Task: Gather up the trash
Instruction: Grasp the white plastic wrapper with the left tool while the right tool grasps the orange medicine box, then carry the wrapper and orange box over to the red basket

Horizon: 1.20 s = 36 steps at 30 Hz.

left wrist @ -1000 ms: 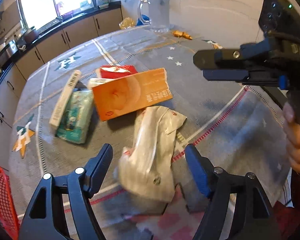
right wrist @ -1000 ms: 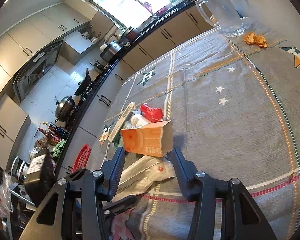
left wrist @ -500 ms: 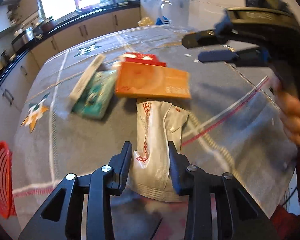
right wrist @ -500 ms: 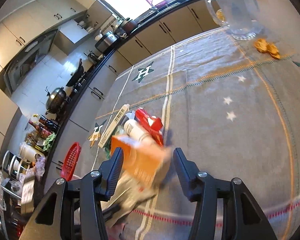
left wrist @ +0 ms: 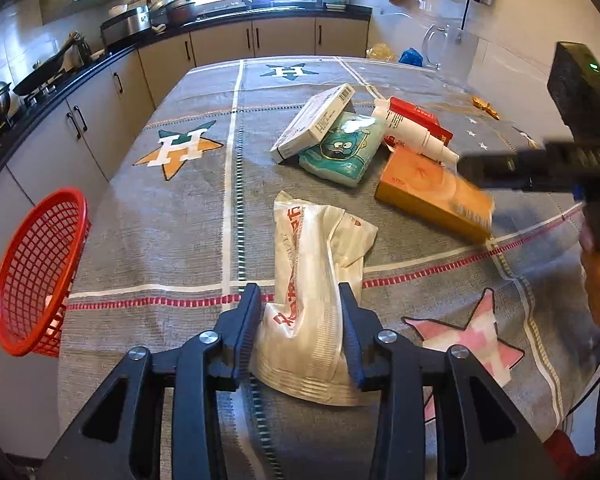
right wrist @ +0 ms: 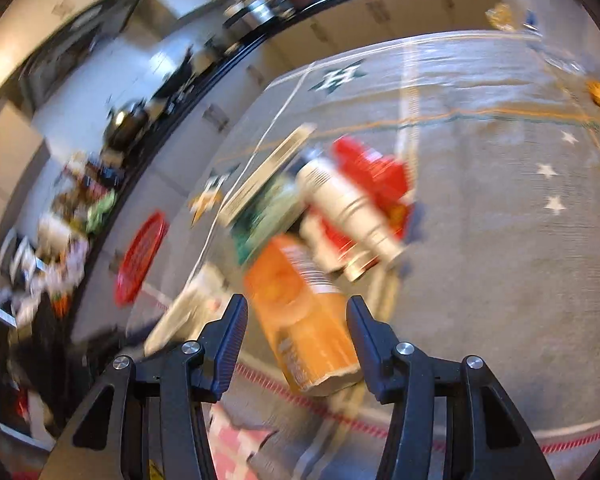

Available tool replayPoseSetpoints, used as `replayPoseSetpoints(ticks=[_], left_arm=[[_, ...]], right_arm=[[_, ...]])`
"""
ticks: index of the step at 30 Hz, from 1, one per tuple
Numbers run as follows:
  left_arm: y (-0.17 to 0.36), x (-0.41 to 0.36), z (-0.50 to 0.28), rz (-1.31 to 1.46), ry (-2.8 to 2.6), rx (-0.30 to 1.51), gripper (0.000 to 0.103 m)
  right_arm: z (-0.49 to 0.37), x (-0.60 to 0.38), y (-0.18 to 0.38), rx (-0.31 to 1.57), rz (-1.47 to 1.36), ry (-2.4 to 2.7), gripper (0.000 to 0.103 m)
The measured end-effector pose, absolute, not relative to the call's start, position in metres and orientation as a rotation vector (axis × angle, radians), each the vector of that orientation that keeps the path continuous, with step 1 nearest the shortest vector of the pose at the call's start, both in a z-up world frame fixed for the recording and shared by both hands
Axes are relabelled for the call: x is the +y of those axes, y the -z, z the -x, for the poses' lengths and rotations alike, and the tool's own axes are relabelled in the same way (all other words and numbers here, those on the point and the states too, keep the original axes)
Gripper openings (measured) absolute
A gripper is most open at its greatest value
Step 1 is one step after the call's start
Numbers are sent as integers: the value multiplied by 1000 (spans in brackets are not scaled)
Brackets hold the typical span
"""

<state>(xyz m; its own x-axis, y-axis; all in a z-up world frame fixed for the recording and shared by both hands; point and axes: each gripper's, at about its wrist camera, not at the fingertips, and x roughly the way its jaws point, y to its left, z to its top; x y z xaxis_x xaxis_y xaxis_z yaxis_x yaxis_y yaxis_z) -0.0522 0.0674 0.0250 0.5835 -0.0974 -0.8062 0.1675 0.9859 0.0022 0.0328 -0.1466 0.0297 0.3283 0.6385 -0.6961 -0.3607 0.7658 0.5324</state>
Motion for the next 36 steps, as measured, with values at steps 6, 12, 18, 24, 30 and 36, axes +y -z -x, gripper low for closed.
replayPoseSetpoints(ticks=[6,12,18,24,30,36], left_arm=[[-20,64,54,-96,153,940,55],[-13,56,51,-131,155,937,55],[-10,52,53,-121,146,908,48],[-10,51,55,-112,131,891,47],[-15,61,59,-65,92,849,47],[-18,64,61,-54,65,815,47]], right_arm=[[-14,-117,-36,988,-28,-624,56],[-3,-97,-25,981,109,-610,57],[-1,-87,-18,979,171,-566,58],[3,-90,-14,970,145,-550,55],[19,-96,-18,919,52,-523,52],[31,-100,-17,878,-43,-484,52]])
